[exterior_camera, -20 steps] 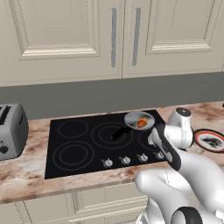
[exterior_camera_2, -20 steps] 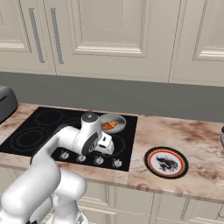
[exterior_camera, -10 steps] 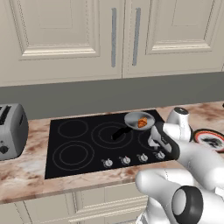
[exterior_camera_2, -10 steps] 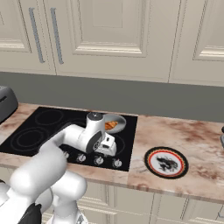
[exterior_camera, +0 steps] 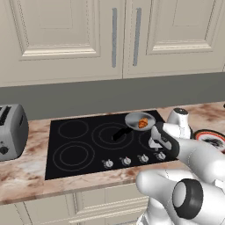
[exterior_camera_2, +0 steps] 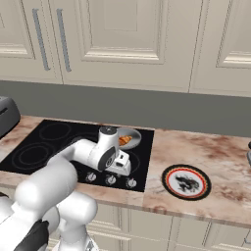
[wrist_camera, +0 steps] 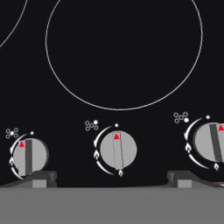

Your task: Pick the croissant and place it on the pan. Then turn on the stove to warm the croissant.

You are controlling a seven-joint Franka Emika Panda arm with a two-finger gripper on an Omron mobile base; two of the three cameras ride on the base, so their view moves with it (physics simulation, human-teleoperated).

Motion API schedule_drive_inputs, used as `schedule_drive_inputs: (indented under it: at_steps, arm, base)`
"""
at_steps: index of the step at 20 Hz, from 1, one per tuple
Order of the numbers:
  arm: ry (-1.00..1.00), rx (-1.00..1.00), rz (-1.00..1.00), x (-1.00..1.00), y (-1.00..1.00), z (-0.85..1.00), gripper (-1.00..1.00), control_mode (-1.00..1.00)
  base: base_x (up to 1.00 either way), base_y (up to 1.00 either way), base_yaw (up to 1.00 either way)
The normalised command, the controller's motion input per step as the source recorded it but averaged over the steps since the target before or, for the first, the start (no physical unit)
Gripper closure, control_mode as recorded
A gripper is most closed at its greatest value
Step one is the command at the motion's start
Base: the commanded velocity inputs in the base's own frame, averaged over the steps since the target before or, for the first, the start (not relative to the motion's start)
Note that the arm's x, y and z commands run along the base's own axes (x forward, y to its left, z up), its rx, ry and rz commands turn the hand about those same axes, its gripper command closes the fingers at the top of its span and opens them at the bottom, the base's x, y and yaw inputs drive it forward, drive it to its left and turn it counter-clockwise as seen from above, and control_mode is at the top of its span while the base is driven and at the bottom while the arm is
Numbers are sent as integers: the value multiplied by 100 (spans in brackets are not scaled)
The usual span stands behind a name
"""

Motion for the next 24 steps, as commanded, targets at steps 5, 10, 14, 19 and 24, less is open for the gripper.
schedule_drive_inputs:
  at_steps: [5,10,14,19,24]
  arm:
    - [2,0,0,0,0,-16,-100,-100]
    - [2,0,0,0,0,-15,-100,-100]
    - [0,0,0,0,0,-6,-100,-100]
    - [0,0,0,1,0,-6,-100,-100]
    - [0,0,0,9,-3,-14,-100,-100]
  base:
    - [0,0,0]
    - [0,0,0]
    - [0,0,0]
    - [0,0,0]
    - [0,0,0]
